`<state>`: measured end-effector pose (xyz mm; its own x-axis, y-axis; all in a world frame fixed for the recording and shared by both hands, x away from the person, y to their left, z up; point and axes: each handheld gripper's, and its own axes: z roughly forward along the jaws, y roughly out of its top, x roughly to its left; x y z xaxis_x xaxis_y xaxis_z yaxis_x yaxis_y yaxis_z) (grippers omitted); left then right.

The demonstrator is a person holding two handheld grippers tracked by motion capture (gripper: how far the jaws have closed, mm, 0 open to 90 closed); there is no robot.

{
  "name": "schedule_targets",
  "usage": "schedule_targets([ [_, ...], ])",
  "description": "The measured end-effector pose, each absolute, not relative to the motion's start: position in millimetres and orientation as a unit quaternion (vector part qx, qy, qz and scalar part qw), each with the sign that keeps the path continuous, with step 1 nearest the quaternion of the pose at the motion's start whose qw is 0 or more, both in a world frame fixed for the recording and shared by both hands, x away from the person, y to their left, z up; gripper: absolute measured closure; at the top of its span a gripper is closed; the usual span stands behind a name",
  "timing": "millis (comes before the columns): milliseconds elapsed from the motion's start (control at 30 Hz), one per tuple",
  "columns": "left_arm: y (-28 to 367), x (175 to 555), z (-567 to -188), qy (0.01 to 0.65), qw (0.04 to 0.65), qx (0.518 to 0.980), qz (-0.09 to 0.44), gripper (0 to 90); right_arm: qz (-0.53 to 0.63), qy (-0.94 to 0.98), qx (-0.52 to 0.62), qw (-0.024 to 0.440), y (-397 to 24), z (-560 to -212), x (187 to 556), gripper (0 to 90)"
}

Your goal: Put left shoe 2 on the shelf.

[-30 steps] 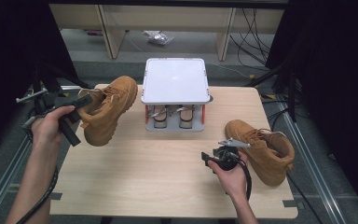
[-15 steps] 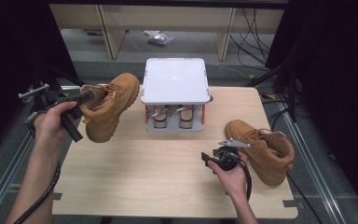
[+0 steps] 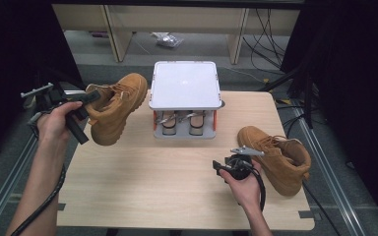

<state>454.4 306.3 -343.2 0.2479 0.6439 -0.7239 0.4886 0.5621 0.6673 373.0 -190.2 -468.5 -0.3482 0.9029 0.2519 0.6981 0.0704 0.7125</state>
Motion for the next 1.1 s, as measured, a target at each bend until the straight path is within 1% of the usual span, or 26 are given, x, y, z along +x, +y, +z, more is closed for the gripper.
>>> schedule_targets([
  [67, 305.5, 456.2, -342.0, 0.609, 0.639, 0.466, 0.060, 80.4, 0.396, 0.729, 0.539, 0.143, -192.7, -470.2, 375.2, 46.9],
  [100, 305.1, 457.3, -341.5, 0.609, 0.638, 0.467, 0.059, 80.4, 0.394, 0.729, 0.542, 0.142, -192.1, -469.6, 374.3, 46.9],
  [133, 304.6, 458.2, -340.7, 0.610, 0.638, 0.467, 0.058, 80.4, 0.398, 0.720, 0.554, 0.127, -189.0, -469.4, 373.0, 46.9],
  [167, 304.3, 459.1, -339.7, 0.610, 0.637, 0.468, 0.057, 80.4, 0.401, 0.723, 0.547, 0.132, -189.9, -470.2, 373.9, 47.0],
  [200, 303.8, 460.0, -339.0, 0.609, 0.637, 0.469, 0.058, 80.4, 0.399, 0.719, 0.555, 0.124, -188.5, -470.0, 373.2, 47.0],
  [267, 303.0, 461.7, -337.4, 0.608, 0.637, 0.469, 0.059, 80.4, 0.396, 0.730, 0.539, 0.141, -191.8, -471.7, 375.8, 47.0],
  [800, 301.4, 467.1, -328.3, 0.605, 0.645, 0.463, 0.058, 80.3, 0.393, 0.731, 0.540, 0.143, -191.2, -471.8, 375.2, 47.2],
  [1100, 299.3, 472.6, -325.3, 0.606, 0.645, 0.461, 0.061, 80.3, 0.395, 0.730, 0.540, 0.136, -190.6, -473.7, 376.0, 47.2],
])
